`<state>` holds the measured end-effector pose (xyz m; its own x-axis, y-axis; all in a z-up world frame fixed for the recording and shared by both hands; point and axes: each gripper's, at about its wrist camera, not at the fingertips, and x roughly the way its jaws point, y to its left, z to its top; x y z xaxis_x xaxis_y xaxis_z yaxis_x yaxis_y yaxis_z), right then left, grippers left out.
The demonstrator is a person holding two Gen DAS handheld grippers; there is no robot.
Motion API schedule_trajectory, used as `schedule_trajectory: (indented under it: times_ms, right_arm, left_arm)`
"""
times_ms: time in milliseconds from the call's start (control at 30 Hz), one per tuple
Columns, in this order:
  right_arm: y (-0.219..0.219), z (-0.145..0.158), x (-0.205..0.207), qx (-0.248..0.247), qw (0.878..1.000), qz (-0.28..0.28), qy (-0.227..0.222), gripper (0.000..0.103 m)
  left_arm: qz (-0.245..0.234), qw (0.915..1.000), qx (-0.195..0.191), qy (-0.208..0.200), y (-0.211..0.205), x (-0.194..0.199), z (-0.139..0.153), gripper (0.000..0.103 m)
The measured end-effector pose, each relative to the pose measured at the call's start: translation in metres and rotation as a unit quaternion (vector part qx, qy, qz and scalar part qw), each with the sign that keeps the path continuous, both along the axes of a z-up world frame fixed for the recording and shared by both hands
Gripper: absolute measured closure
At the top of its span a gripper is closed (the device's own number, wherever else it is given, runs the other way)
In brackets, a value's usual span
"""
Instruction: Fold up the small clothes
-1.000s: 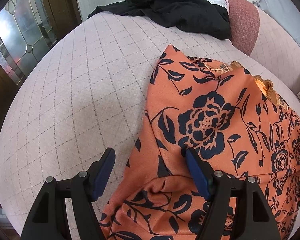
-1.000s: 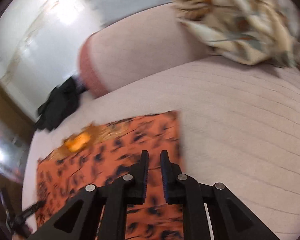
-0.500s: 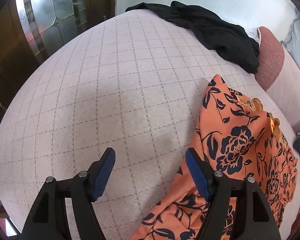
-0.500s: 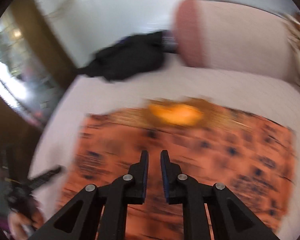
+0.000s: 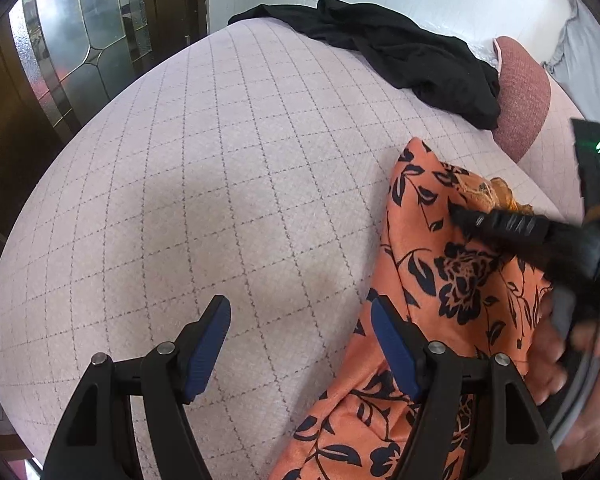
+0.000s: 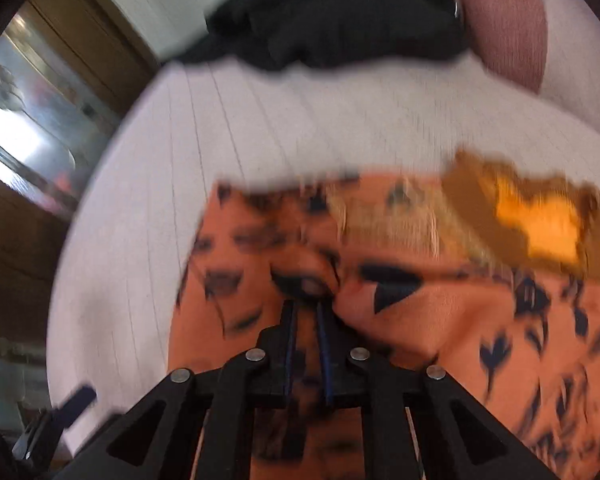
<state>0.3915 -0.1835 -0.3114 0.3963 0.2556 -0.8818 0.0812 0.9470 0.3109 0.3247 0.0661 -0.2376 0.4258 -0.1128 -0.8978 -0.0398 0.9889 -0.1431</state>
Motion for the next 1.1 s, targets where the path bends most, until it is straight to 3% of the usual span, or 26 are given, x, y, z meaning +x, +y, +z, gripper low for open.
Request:
schedule_trajectory:
  times_ms: [100,167,267,333,367,433,567,733,800,867,1033,1100]
  right_arm:
    - [-0.016,0.012,-0.001,0.032,0.997,-0.056,-0.029,0.090]
    - [-0.014,0.027,-0.002,0.031,0.996,-0.045,-0.067,0.088]
    - [0.006,0.021,0.010,0.072,0.997,0.022,-0.024,0.088]
    - [0.023,-0.001,0.025,0.013,0.999,0.029,0.032,0.088]
    - [0.028,-0.007,0.031,0.008,0.999,0.026,0.034,0.089]
    - [0.028,-0.002,0.041,0.014,1.000,0.013,-0.002,0.089]
    - [0.014,0.003,0.043,0.052,0.998,-0.023,-0.016,0.089]
    - [-0.026,0.048,-0.013,0.047,0.993,-0.027,-0.101,0.089]
    - [-0.041,0.061,-0.026,0.033,0.994,-0.031,-0.102,0.089]
    - [-0.043,0.057,-0.031,0.027,0.996,-0.024,-0.079,0.088]
    - [-0.036,0.006,-0.019,-0.001,0.999,-0.038,-0.012,0.089]
    - [-0.039,0.003,-0.011,0.003,0.996,-0.058,-0.064,0.089]
  left_arm:
    - [-0.007,1.0000,-0.001,0.005,-0.001,-0.001,-0.001,0.030]
    - [-0.006,1.0000,-0.002,0.005,-0.003,-0.001,-0.002,0.030]
    - [-0.003,1.0000,-0.006,0.007,-0.004,0.000,-0.003,0.030]
    - [-0.004,1.0000,-0.003,0.007,-0.006,0.001,-0.004,0.030]
    - [-0.005,1.0000,-0.002,0.007,-0.006,0.001,-0.003,0.030]
    - [-0.007,1.0000,0.000,0.006,-0.006,0.002,-0.003,0.030]
    - [0.000,0.9999,-0.006,0.009,-0.003,0.005,-0.004,0.030]
    - [-0.015,0.9998,-0.009,0.003,-0.012,0.006,-0.003,0.030]
    - [-0.025,0.9997,-0.003,0.000,-0.020,0.004,-0.003,0.030]
    - [-0.031,0.9995,0.006,-0.002,-0.027,0.003,-0.005,0.030]
    - [-0.040,0.9989,0.024,0.001,-0.038,0.003,-0.011,0.030]
    - [-0.040,0.9988,0.026,0.000,-0.041,0.004,-0.011,0.030]
